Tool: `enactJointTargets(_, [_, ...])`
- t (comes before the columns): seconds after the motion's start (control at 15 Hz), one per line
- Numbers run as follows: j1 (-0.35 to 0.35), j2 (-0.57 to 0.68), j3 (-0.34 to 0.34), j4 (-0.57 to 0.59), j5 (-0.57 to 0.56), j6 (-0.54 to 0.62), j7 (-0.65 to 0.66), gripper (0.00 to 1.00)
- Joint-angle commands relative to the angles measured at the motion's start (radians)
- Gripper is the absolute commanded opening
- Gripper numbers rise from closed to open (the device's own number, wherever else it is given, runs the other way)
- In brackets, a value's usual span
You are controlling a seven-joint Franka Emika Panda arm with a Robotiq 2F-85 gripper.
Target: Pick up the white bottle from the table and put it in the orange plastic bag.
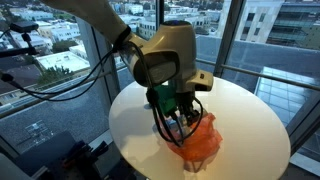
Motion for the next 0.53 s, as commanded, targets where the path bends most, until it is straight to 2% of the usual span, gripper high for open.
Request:
enactJointTargets(0.0, [-0.004,-0.010,-0.001,-0.027,0.008,0.008,-0.029,0.26])
enactJointTargets(0.47, [0.007,0.004,0.016,-0.032,0.024,-0.002,-0.050,0.26])
